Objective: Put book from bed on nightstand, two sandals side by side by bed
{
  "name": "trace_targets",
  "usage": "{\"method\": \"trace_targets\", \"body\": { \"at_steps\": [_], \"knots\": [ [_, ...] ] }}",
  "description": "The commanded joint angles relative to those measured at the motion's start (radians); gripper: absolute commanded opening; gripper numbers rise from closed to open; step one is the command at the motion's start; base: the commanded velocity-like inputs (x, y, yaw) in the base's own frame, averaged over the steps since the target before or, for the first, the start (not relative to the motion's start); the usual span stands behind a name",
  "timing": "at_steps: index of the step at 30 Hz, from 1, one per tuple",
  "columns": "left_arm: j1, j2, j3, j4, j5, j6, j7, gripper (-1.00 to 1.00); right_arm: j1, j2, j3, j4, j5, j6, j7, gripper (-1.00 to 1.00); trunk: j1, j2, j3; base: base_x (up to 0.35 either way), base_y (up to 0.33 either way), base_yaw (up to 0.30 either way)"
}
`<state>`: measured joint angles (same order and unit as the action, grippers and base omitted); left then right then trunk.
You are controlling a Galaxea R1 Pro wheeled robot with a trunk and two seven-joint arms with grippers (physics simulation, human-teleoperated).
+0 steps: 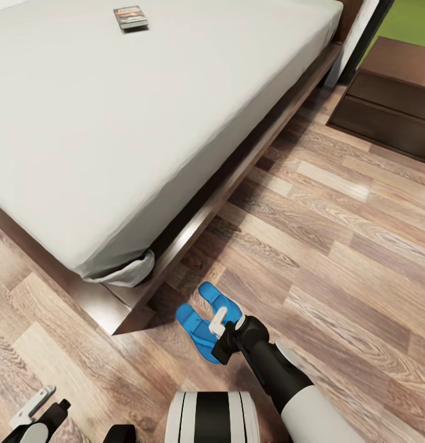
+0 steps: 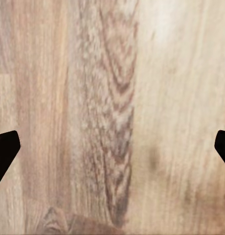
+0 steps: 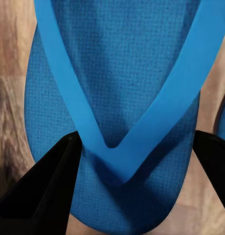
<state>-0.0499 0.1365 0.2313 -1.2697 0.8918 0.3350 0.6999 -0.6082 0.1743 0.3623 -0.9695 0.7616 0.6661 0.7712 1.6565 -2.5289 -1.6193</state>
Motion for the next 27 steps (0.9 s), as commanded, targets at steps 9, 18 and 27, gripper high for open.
{"method": "trace_targets", "body": {
  "at_steps": [9, 18, 27],
  "knots": [
    [0.003, 0.002, 0.004, -0.052, 0.018, 0.082, 0.006, 1.0, -0.001, 0.0, 0.0, -0.001, 0.007, 0.001, 0.01, -1.0, 0.004, -0.002, -0.036, 0.0, 0.0, 0.0],
    [0.004, 0.004, 0.004, -0.068, 0.042, 0.116, 0.006, 1.0, -0.001, 0.0, 0.0, -0.001, 0.006, 0.0, 0.01, -1.0, 0.006, -0.003, -0.051, 0.0, 0.0, 0.0],
    [0.029, 0.01, -0.005, -0.071, 0.035, 0.122, -0.005, 1.0, -0.001, 0.0, 0.0, -0.001, 0.005, -0.001, 0.01, -1.0, 0.006, -0.003, -0.051, 0.058, 0.0, 0.0]
  ]
}}
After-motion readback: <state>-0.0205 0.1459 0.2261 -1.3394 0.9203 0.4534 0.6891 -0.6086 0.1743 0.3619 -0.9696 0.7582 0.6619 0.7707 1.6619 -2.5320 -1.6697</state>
